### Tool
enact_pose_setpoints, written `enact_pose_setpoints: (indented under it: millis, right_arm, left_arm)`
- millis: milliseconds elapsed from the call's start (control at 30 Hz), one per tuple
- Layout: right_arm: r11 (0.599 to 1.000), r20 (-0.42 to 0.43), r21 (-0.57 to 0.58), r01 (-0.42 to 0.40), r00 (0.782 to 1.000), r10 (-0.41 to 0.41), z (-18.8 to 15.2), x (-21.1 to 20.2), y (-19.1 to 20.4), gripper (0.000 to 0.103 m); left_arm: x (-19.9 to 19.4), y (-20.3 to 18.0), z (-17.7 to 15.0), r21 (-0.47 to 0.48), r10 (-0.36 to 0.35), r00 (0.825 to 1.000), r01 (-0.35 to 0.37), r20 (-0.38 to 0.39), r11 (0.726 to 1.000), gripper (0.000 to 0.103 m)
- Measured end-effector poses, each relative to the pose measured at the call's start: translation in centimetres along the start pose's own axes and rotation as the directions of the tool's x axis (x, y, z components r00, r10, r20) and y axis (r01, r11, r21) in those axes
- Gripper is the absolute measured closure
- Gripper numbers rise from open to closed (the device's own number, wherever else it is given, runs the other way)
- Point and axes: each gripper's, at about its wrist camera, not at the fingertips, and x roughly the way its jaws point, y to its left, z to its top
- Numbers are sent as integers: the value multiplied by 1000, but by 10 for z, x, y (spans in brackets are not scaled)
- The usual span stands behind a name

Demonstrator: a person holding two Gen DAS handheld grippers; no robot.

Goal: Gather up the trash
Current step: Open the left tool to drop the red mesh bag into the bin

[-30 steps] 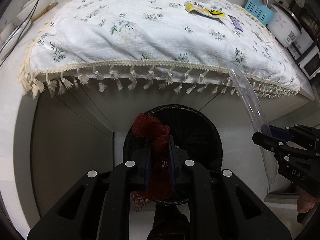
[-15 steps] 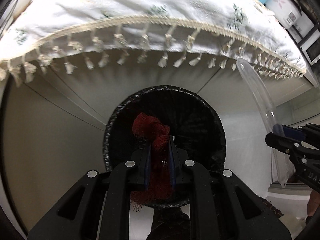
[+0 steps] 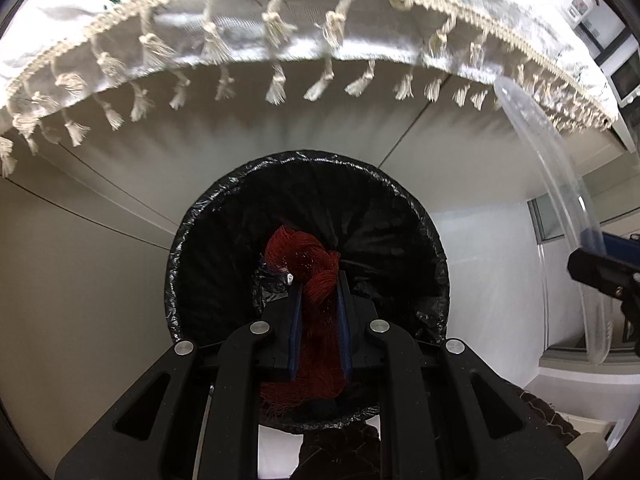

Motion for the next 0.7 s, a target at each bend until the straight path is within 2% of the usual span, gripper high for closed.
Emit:
enact_pose_setpoints:
  millis: [200, 367, 500, 567, 700]
  right_arm:
    - [1000, 1, 6, 6, 1000, -6, 2, -7, -2, 76]
    - [1000, 1, 8, 9, 1000, -9, 5, -5, 5, 76]
    - [1000, 4, 9, 8, 1000, -8, 7, -3, 10, 76]
    - [1000, 8, 8, 7, 1000, -7, 9, -3, 12, 76]
    - [1000, 14, 9, 2, 1000, -2, 12, -1, 18, 76]
  left_arm:
    - [8, -3, 3, 13, -3, 1000, 3, -2, 1000, 86]
    - [4, -6, 4, 26, -4, 1000, 3, 24, 1000, 78]
    - [-5, -4, 6, 22, -7, 999, 6, 49, 1000, 63]
    - [-11, -1, 7, 10, -9, 998, 9, 69, 1000, 51]
    - [-24, 4, 8, -10, -11, 995, 12, 102, 1000, 38]
